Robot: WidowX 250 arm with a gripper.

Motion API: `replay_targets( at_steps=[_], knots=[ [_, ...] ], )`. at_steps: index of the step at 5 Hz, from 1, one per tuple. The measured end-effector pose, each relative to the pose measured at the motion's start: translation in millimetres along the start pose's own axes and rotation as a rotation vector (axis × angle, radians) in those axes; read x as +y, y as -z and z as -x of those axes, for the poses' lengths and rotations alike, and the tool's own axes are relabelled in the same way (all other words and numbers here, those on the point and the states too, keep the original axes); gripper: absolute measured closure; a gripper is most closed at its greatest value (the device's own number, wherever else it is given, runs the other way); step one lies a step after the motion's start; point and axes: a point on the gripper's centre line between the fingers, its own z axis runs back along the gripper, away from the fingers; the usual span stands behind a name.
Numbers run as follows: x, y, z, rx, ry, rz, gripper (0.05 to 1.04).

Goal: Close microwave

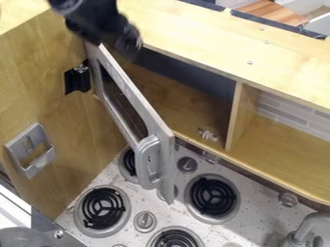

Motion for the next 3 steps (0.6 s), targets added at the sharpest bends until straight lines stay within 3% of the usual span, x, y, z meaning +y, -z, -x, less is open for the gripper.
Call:
replay_targets(
  at_steps=[3],
  knots=[
    [-11, 6, 53, 0.087, 0.154, 0.007, 0.085]
  ],
)
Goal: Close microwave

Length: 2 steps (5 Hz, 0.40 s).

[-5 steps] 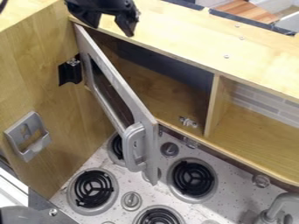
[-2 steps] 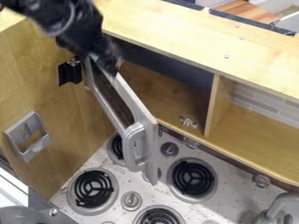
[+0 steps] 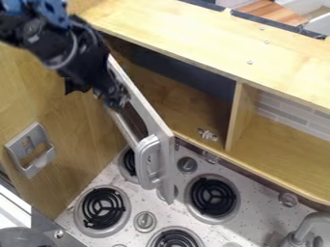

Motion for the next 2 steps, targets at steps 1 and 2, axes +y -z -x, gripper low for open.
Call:
replay_targets(
  at_steps=[1, 2],
  knots=[
    [-4, 15, 12, 0.037, 0.027, 0.011, 0.085],
    [-5, 31, 15, 0.055, 0.026, 0.01, 0.085]
  ],
)
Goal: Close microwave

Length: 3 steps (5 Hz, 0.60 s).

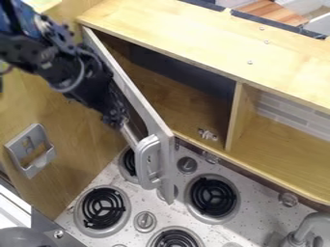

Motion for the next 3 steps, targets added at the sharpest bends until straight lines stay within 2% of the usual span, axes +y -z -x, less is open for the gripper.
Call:
replay_targets(
  at_steps=[3],
  knots=[
    [-20, 32, -26, 0.015, -0.034, 0.021, 0.085]
  ],
)
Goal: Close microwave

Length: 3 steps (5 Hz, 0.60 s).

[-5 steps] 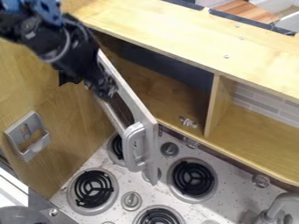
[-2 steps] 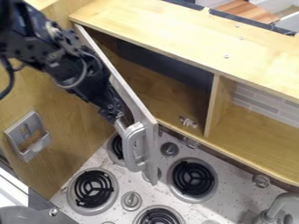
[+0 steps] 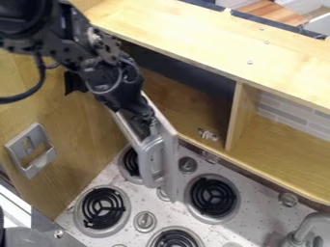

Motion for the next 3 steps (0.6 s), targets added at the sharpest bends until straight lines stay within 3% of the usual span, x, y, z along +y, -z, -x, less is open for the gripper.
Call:
replay_targets(
  at_steps=[3],
  knots=[
    [-26, 18, -40, -0.058, -0.123, 0.079, 0.085]
  ],
)
